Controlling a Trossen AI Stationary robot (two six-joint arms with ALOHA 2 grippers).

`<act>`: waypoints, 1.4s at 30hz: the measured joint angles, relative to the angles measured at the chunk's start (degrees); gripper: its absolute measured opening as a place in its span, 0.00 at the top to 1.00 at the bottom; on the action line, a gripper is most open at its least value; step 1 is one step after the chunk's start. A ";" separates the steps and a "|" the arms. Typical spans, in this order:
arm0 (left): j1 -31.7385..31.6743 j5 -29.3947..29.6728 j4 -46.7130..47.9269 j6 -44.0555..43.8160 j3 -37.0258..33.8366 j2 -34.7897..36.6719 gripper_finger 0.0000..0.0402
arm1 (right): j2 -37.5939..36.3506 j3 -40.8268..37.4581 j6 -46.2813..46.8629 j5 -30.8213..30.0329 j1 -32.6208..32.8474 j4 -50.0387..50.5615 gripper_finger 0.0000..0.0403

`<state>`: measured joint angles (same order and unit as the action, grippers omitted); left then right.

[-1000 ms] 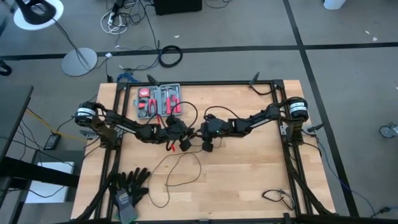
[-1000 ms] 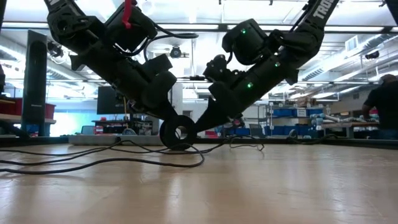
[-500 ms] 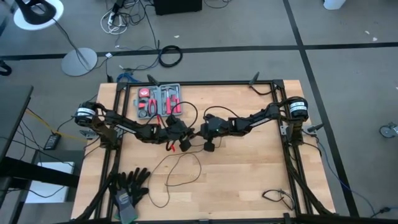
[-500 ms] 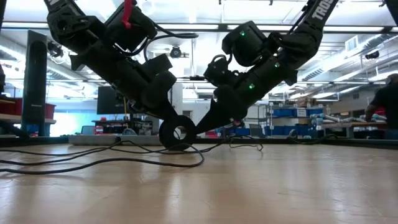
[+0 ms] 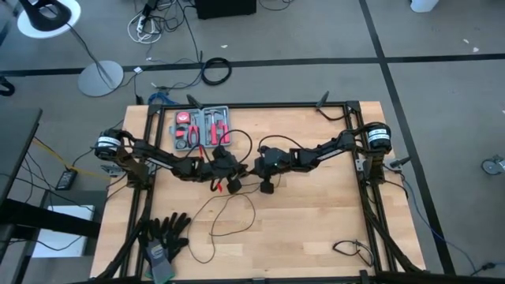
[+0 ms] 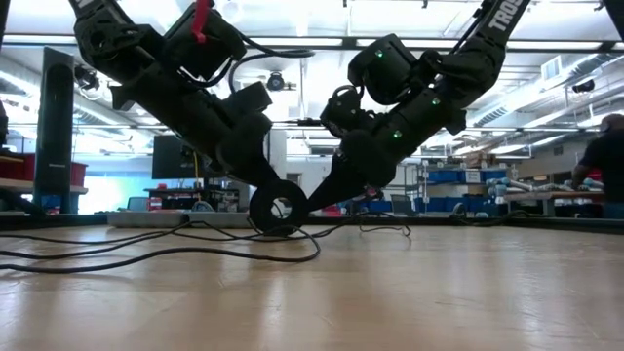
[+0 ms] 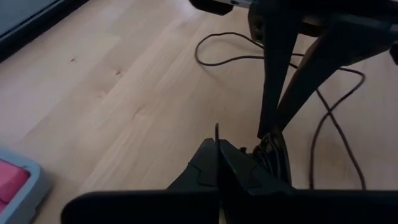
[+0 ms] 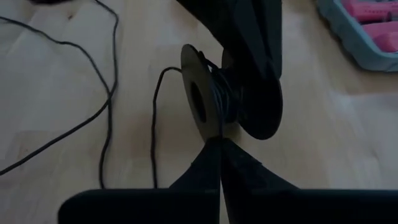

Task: Coil cords
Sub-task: Coil the black wire onto the spool

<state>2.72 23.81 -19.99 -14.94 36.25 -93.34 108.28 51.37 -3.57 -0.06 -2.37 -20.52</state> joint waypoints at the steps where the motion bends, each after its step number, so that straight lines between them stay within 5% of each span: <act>1: -0.02 -1.26 -0.04 0.16 0.02 0.02 1.00 | -0.01 0.00 -0.03 0.21 0.03 0.16 1.00; 10: -0.53 -5.69 2.70 0.34 1.59 0.07 1.00 | -0.01 0.04 -0.45 0.93 0.11 1.71 1.00; 25: -2.53 -11.66 42.31 1.29 20.02 -0.13 0.99 | 0.18 -0.23 -0.79 -0.75 0.00 3.26 1.00; 42: -3.35 -10.62 38.99 2.89 20.52 -0.13 0.99 | 0.17 -0.09 0.61 -0.41 -0.07 0.16 0.96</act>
<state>-0.63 13.19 19.00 -12.05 56.77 -93.47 108.44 51.29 -2.96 -0.47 -2.44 -20.36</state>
